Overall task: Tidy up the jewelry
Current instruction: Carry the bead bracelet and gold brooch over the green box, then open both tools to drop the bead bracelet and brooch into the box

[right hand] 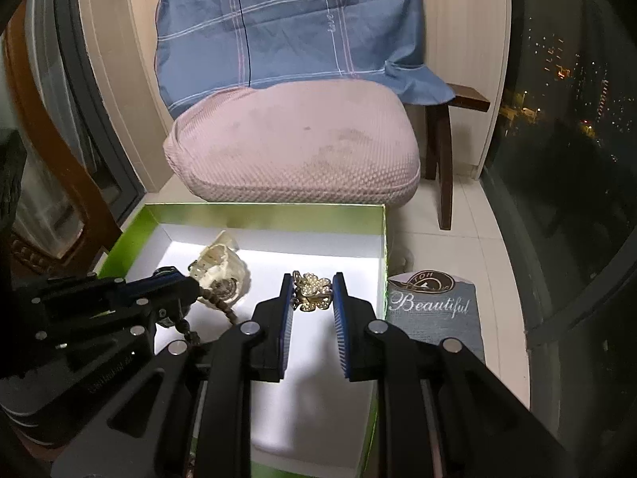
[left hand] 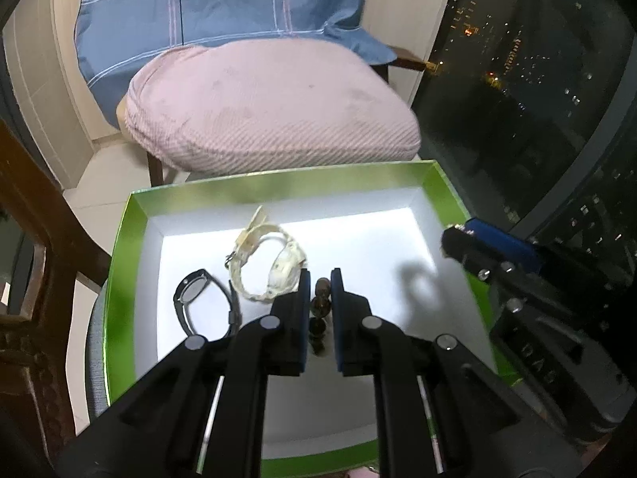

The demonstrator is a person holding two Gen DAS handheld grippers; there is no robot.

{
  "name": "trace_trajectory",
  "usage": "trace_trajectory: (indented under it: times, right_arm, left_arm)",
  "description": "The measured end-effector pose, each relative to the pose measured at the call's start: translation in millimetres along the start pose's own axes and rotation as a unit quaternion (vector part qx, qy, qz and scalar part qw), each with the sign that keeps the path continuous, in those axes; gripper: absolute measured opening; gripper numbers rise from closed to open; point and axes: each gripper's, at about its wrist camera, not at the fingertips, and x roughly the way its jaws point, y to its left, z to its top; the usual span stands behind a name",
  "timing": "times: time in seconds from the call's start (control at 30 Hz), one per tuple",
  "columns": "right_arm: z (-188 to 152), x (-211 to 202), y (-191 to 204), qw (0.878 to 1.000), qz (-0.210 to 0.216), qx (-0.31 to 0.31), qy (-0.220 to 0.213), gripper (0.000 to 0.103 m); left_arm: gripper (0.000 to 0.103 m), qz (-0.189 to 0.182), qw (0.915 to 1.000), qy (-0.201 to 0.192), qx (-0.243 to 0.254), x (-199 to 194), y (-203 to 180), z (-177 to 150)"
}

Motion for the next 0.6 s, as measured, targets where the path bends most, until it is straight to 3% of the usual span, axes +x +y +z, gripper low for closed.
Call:
trace_trajectory:
  times: [0.37,0.43,0.5,0.6]
  right_arm:
    - [7,3,2,1.0,-0.004,0.001,0.003,0.02]
    - [8,3,3,1.0,-0.005,0.001,0.004,0.02]
    - [8,2,4,1.0,-0.009,0.001,0.007,0.022]
    - [10,-10,2,1.0,-0.014,0.006,-0.006,0.047]
  left_arm:
    - [0.011,0.004,1.0,0.003,-0.005,0,0,6]
    - [0.02,0.007,1.0,0.002,-0.002,-2,-1,6]
    - [0.055,0.018,0.9998,-0.006,0.001,-9,0,7]
    - [0.064,0.026,0.9992,-0.027,-0.012,-29,5,10]
